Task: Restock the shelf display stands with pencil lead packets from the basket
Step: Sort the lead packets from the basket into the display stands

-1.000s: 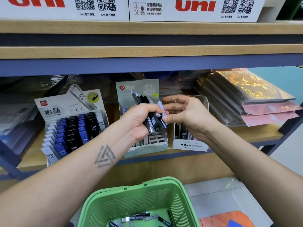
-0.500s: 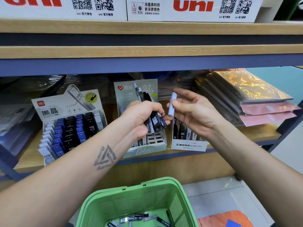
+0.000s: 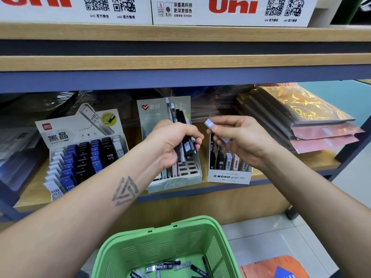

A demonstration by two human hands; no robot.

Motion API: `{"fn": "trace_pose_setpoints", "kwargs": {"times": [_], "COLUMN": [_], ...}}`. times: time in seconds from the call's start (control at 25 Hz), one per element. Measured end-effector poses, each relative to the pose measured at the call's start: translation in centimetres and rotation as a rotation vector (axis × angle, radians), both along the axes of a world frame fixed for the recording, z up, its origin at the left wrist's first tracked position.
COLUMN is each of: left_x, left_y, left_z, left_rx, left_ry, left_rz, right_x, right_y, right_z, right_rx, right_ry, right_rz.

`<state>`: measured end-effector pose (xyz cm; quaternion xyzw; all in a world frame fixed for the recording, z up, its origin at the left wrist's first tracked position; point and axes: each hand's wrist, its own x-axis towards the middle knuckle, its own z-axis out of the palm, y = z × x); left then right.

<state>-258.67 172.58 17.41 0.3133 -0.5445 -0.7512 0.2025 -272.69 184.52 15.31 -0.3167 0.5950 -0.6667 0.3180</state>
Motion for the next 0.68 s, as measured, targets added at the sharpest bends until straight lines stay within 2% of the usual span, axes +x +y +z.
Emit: {"fn": "trace_pose_setpoints", "kwargs": {"times": [0.16, 0.28, 0.44, 0.56, 0.68], "left_x": [-0.6, -0.9, -1.2, -1.2, -1.1], "left_y": [0.0, 0.2, -0.4, 0.2, 0.7], "left_z": [-0.4, -0.7, -0.8, -0.8, -1.0], "left_rx": [-0.043, -0.055, 0.042, 0.072, 0.037], "left_ry": [-0.025, -0.048, -0.042, -0.056, -0.078], "left_rz": [0.022, 0.046, 0.048, -0.037, -0.081], "right_x": [0.2, 0.2, -0.7, -1.5, -2.7], "right_y": [0.3, 0.8, 2.2, 2.7, 3.3], "right_z": [-0.3, -0.4, -0.1, -0.1, -0.1], "right_rx": [0.068, 0.046, -0.030, -0.054, 0.068], "right_ry": [0.150, 0.166, 0.185, 0.226, 0.386], "right_rz": [0.037, 0.053, 0.080, 0.012, -0.119]}}
